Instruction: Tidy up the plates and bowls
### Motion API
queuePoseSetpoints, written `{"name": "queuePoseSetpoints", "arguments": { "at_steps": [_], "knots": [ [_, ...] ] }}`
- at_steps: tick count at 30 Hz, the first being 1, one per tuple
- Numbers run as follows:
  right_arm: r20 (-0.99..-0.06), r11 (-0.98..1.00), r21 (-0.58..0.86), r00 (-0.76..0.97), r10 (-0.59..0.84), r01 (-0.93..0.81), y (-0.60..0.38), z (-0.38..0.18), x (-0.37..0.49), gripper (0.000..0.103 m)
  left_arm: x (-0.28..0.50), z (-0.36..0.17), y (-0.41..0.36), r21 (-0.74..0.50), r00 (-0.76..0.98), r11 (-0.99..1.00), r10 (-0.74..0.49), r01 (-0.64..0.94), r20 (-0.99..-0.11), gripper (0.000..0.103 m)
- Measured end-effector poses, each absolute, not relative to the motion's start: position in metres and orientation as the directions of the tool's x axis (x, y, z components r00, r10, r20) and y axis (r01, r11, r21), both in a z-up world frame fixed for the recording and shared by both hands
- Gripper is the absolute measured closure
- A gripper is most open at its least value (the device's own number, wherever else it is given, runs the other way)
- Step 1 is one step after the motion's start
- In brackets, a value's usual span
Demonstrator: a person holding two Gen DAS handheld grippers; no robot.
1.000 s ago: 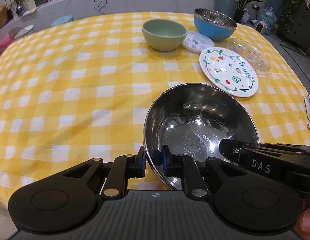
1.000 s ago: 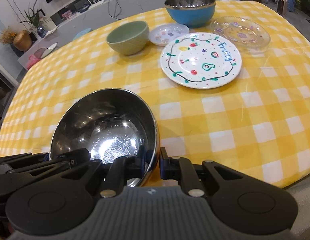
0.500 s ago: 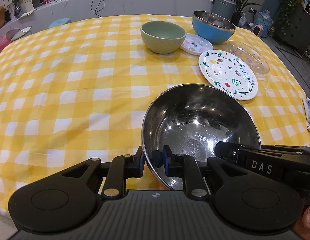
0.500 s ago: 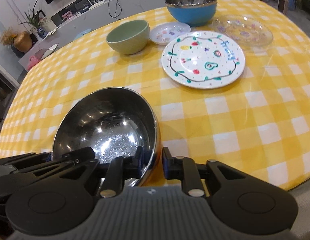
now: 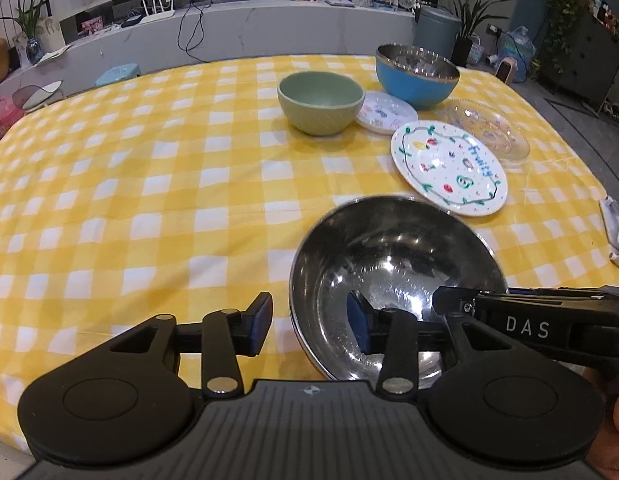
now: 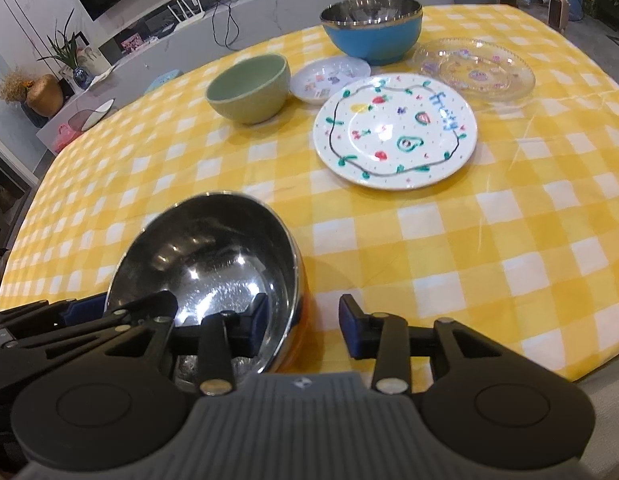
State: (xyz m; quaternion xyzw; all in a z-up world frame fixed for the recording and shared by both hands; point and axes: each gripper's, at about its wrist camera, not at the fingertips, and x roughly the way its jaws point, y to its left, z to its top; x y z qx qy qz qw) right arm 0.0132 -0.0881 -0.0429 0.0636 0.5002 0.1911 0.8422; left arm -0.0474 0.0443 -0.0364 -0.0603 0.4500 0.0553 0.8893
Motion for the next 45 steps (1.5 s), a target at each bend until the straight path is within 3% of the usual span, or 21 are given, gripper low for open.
{"name": "queuePoseSetpoints", "arguments": {
  "at_steps": [16, 25, 35, 45],
  "knots": [
    [-0.742, 0.920, 0.304, 0.544, 0.392, -0.249, -0.109, 0.000, 0.018, 0.056, -0.046, -0.009, 0.053, -0.137, 0.640, 0.977, -0.001, -0.163, -0.769, 0.046],
    [-0.701, 0.903, 0.324, 0.570, 0.429, -0.282, -0.110, 0.025, 0.036, 0.053, -0.024, 0.002, 0.029, -0.044, 0.620, 0.993, 0.035, -0.112, -0.784, 0.046],
    [-0.629, 0.894, 0.295, 0.636, 0.447, -0.337, -0.115, 0.059, 0.079, 0.036, 0.013, 0.027, 0.011, 0.037, 0.636, 0.997, 0.069, -0.063, -0.768, 0.045],
    [-0.679, 0.907, 0.340, 0.603, 0.419, -0.248, -0.128, 0.046, 0.145, 0.034, 0.062, 0.023, -0.007, 0.078, 0.626, 0.997, 0.068, -0.011, -0.777, 0.042]
  ]
}}
